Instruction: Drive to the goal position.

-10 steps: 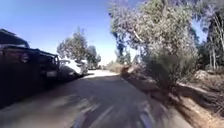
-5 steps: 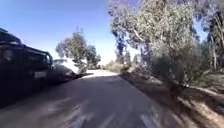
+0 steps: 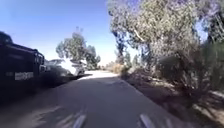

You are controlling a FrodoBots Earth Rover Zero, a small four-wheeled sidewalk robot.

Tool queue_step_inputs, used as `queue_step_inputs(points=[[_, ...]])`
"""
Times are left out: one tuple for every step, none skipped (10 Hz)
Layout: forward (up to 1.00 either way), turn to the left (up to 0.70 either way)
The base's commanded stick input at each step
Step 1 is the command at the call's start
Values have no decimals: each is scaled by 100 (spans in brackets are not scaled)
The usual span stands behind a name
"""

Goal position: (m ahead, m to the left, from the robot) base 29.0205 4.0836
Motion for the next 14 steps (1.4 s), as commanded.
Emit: queue_step_inputs(points=[[100,0],[100,0],[100,40],[100,40],[100,40],[100,40],[100,0],[100,0],[100,0],[100,0],[100,0],[100,0],[100,0],[100,0]])
